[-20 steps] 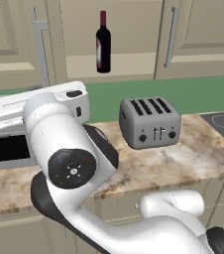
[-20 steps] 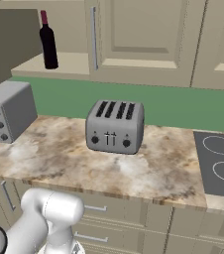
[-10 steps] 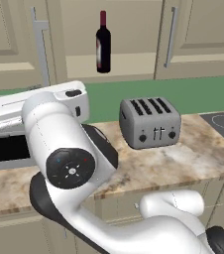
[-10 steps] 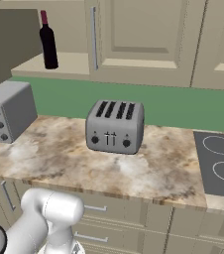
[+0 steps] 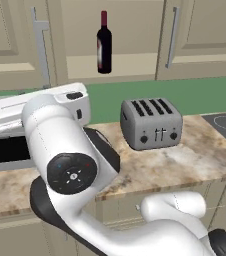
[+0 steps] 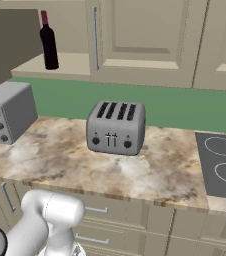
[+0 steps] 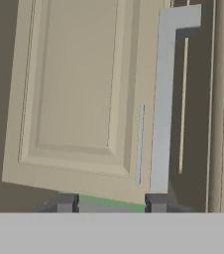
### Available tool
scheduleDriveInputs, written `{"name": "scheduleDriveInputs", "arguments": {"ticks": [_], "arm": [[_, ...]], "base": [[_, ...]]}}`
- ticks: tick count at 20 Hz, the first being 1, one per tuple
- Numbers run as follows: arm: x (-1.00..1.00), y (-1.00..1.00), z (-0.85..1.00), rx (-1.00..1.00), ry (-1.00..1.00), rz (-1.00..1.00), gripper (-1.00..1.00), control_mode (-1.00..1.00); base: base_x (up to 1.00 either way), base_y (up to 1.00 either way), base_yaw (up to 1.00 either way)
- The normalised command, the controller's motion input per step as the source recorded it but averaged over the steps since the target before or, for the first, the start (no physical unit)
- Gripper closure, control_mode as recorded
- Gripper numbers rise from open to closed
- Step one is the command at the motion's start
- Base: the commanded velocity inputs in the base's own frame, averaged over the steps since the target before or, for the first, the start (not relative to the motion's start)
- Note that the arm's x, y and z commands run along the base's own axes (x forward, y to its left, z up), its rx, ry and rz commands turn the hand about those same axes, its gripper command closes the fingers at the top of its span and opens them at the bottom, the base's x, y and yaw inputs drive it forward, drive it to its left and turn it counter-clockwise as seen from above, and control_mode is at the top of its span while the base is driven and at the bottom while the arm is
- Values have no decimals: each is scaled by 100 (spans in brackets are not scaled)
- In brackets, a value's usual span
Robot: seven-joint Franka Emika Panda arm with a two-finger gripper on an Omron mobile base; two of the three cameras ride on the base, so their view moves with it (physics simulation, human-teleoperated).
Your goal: Get the candle and the wine from the cabinet and move them to the dining counter.
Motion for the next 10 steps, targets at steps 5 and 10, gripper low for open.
{"name": "scheduleDriveInputs", "arguments": {"ticks": [5,10], "arm": [[-67,0,0,0,0,0,-100,-100],[-95,-7,0,0,0,-5,-100,-100]], "base": [[0,0,0],[0,0,0]]}}
